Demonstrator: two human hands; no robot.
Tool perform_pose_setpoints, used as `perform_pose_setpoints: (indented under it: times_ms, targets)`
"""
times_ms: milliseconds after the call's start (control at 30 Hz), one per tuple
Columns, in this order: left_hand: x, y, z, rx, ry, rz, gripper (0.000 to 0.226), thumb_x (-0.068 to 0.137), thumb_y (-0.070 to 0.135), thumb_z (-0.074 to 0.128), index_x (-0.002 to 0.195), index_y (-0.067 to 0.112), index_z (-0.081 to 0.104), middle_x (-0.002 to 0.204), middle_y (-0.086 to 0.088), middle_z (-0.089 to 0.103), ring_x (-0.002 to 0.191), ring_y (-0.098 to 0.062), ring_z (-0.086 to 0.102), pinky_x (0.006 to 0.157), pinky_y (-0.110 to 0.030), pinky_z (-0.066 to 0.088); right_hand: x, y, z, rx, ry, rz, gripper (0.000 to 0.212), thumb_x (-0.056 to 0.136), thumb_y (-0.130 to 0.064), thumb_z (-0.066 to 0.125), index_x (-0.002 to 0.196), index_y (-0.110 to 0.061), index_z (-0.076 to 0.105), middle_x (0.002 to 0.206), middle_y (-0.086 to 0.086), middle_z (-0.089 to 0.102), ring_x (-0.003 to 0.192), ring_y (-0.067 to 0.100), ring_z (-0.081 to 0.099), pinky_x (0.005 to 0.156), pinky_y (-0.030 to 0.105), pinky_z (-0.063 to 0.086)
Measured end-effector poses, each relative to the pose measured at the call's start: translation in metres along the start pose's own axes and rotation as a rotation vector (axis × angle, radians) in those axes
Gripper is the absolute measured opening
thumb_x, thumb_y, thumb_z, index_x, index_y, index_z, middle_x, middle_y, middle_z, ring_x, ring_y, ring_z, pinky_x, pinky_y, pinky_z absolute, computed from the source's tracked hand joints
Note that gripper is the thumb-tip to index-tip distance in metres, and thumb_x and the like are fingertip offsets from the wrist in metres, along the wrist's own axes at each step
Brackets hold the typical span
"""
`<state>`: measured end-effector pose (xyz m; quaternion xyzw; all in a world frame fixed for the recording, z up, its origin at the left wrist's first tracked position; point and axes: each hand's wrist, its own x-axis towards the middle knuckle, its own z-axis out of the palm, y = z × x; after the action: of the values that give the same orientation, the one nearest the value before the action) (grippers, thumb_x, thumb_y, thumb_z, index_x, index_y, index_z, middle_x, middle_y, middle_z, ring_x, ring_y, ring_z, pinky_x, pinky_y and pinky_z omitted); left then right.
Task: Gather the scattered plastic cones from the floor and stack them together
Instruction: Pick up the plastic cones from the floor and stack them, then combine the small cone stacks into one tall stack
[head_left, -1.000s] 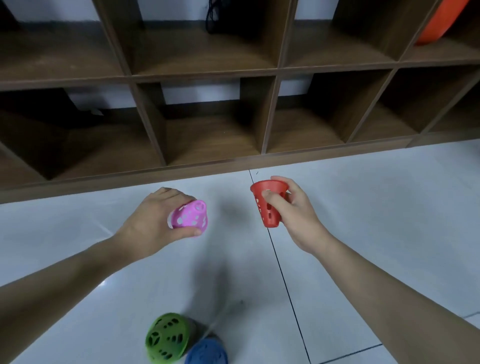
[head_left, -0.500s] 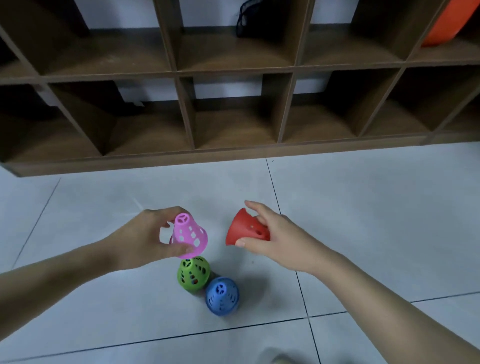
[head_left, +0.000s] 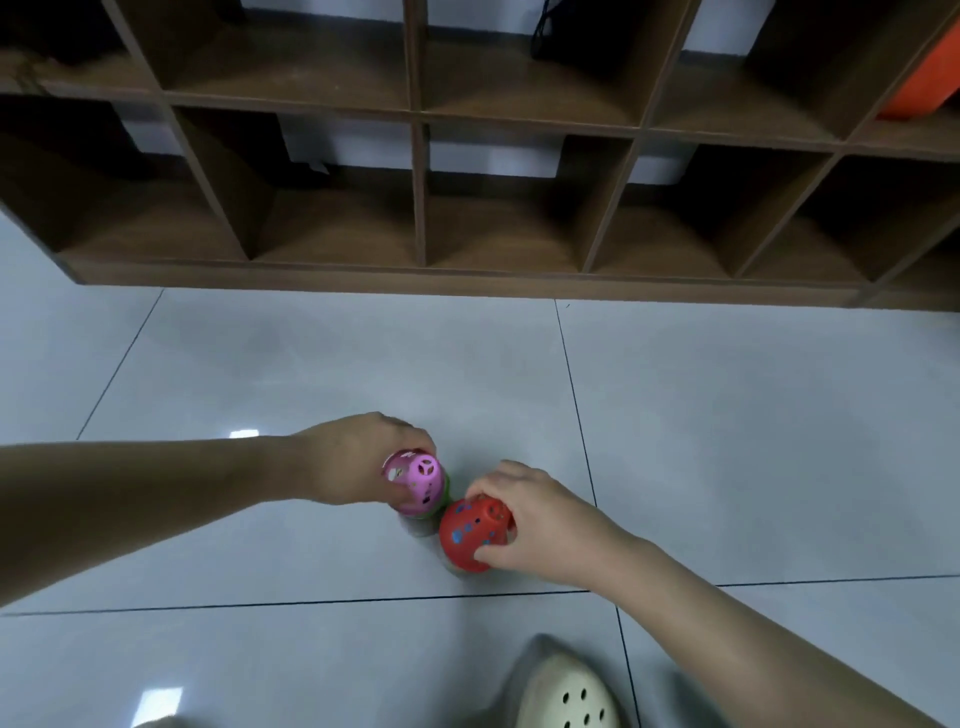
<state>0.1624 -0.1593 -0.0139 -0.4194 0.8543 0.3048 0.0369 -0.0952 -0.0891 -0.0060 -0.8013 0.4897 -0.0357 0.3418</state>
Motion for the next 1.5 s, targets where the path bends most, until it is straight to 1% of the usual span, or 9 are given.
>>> perform_pose_setpoints:
  times_ms: [133, 300, 500, 633, 833, 933, 1000, 1200, 1500]
  targets:
    - [0.0, -0.016, 0.016, -0.047, 0.061, -0.055, 0.039, 0.084, 0.043, 0.073, 0.12, 0.041, 0.058, 0.111, 0.021, 0.066, 0.097, -0.004, 0.06, 0.085, -0.027, 0.051, 0.0, 0.008, 0.014, 0.064, 0.061, 0.024, 0.044, 0.073, -0.025, 0.078, 0.114, -0.028, 0.063, 0.107, -0.007, 0.056, 0.097, 0.01, 0.056, 0.091, 0.025, 0.047]
    - [-0.007, -0.03, 0.048, -0.154, 0.141, -0.093, 0.056, 0.083, 0.053, 0.073, 0.133, 0.041, 0.051, 0.12, 0.019, 0.063, 0.111, -0.001, 0.059, 0.09, -0.028, 0.051, -0.002, 0.016, 0.027, 0.179, 0.099, 0.07, 0.05, 0.069, -0.034, 0.083, 0.114, -0.033, 0.061, 0.107, -0.012, 0.055, 0.084, 0.002, 0.056, 0.074, 0.013, 0.04]
    - [-0.004, -0.046, 0.071, -0.254, 0.22, -0.046, 0.061, 0.082, 0.047, 0.078, 0.136, 0.037, 0.053, 0.124, 0.023, 0.061, 0.106, -0.001, 0.059, 0.085, -0.008, 0.043, -0.005, 0.027, 0.036, 0.215, 0.223, 0.103, 0.047, 0.075, -0.035, 0.085, 0.117, -0.027, 0.065, 0.108, -0.012, 0.056, 0.09, 0.009, 0.058, 0.074, 0.011, 0.037]
    - [-0.004, -0.054, 0.094, -0.4, 0.245, -0.063, 0.071, 0.077, 0.028, 0.086, 0.137, 0.037, 0.048, 0.122, 0.031, 0.056, 0.106, 0.013, 0.054, 0.084, 0.001, 0.037, -0.003, 0.027, 0.036, 0.271, 0.202, 0.12, 0.048, 0.076, -0.034, 0.086, 0.118, -0.026, 0.064, 0.112, -0.012, 0.057, 0.096, 0.008, 0.058, 0.076, 0.013, 0.043]
    - [-0.005, -0.081, 0.137, -0.473, 0.189, -0.242, 0.087, 0.075, 0.026, 0.086, 0.146, 0.037, 0.037, 0.134, 0.014, 0.056, 0.113, -0.008, 0.057, 0.091, -0.023, 0.048, 0.027, 0.019, 0.022, 0.388, 0.21, 0.164, 0.038, 0.084, -0.037, 0.078, 0.117, -0.027, 0.063, 0.119, -0.012, 0.059, 0.105, 0.006, 0.058, 0.083, 0.024, 0.051]
    - [0.003, -0.083, 0.148, -0.452, 0.207, -0.242, 0.077, 0.076, 0.017, 0.084, 0.142, 0.026, 0.047, 0.124, 0.022, 0.055, 0.104, 0.013, 0.051, 0.082, -0.001, 0.037, 0.049, 0.009, 0.017, 0.453, 0.216, 0.172, 0.036, 0.086, -0.037, 0.076, 0.117, -0.03, 0.062, 0.123, -0.011, 0.06, 0.109, 0.003, 0.057, 0.087, 0.024, 0.05]
    - [0.008, -0.084, 0.153, -0.455, 0.226, -0.234, 0.071, 0.075, 0.016, 0.084, 0.137, 0.025, 0.051, 0.116, 0.027, 0.054, 0.1, 0.023, 0.048, 0.079, 0.003, 0.034, 0.061, 0.003, 0.019, 0.432, 0.161, 0.151, 0.044, 0.084, -0.041, 0.077, 0.123, -0.031, 0.059, 0.127, -0.012, 0.058, 0.113, 0.0, 0.055, 0.093, 0.025, 0.049]
    - [0.019, -0.086, 0.163, -0.521, 0.301, -0.172, 0.066, 0.072, 0.019, 0.087, 0.126, 0.034, 0.053, 0.113, 0.032, 0.055, 0.099, 0.019, 0.051, 0.082, -0.001, 0.036, 0.081, -0.005, 0.031, 0.283, 0.003, 0.084, 0.065, 0.078, -0.046, 0.078, 0.137, -0.036, 0.051, 0.132, -0.019, 0.049, 0.122, -0.003, 0.048, 0.105, 0.028, 0.044]
    - [0.039, -0.089, 0.163, -0.462, 0.27, -0.119, 0.067, 0.069, 0.053, 0.081, 0.127, 0.033, 0.057, 0.116, 0.016, 0.064, 0.103, -0.009, 0.062, 0.088, -0.035, 0.053, 0.096, 0.005, 0.035, 0.193, -0.02, 0.054, 0.038, 0.086, -0.036, 0.073, 0.123, -0.035, 0.062, 0.115, -0.011, 0.063, 0.108, 0.001, 0.054, 0.096, 0.025, 0.047]
